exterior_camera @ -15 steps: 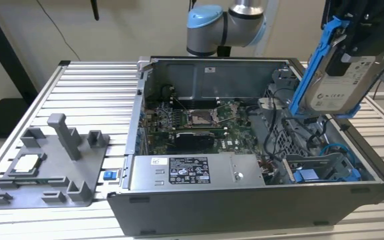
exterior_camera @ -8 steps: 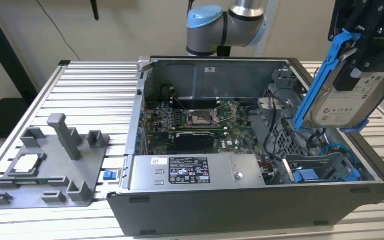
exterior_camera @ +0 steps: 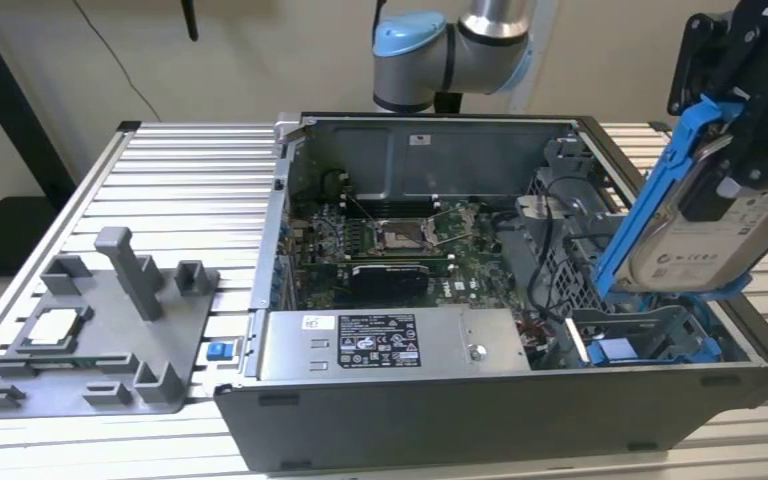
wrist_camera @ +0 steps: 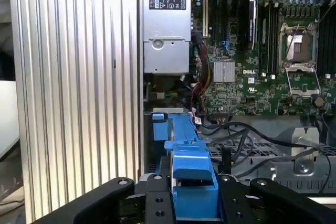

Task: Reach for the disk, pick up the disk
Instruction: 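Pick up the disk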

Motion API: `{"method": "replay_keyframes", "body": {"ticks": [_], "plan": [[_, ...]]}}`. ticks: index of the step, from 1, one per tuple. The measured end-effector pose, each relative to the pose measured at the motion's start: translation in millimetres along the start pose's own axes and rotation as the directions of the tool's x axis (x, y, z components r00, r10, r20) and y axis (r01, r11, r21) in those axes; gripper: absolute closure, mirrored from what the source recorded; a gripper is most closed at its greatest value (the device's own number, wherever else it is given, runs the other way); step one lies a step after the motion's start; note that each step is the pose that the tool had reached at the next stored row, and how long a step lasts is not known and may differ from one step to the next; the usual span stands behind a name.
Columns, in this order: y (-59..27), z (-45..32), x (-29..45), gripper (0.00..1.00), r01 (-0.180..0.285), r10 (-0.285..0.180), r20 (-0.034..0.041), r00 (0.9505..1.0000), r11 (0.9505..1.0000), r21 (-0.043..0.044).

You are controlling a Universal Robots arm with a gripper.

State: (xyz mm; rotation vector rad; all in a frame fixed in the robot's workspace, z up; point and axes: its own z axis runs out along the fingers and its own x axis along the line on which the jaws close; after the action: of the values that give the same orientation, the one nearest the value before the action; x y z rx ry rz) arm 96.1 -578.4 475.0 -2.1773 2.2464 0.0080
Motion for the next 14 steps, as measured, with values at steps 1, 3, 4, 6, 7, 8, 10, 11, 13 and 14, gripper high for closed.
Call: {"method": "replay_keyframes", "body": {"ticks": [1,3,4,6,7,8,10,11,13,14], "plan": [[0.6,1.1,3.6,1.00,0.000,0.000,0.0000,1.0000,1.0000,0.0000],[1.6,3.9,8.5,1.00,0.000,0.000,0.0001,1.0000,1.0000,0.0000],[1.7,5.5,9.5,1.00,0.000,0.000,0.0003,1.0000,1.0000,0.0000],[2.0,8.9,11.1,1.00,0.000,0.000,0.0000,1.0000,1.0000,0.0000],[2.2,10.7,11.2,1.00,0.000,0.000,0.0000,1.0000,1.0000,0.0000],[2.3,12.4,11.3,1.00,0.000,0.000,-0.0002,1.0000,1.0000,0.0000],[2.3,16.1,11.4,1.00,0.000,0.000,0.0000,1.0000,1.0000,0.0000],[2.4,17.5,11.4,1.00,0.000,0.000,0.0000,1.0000,1.0000,0.0000],[2.4,18.3,11.5,1.00,0.000,0.000,0.0000,1.0000,1.0000,0.0000],[2.4,18.2,11.5,1.00,0.000,0.000,-0.0001,1.0000,1.0000,0.0000]]}}
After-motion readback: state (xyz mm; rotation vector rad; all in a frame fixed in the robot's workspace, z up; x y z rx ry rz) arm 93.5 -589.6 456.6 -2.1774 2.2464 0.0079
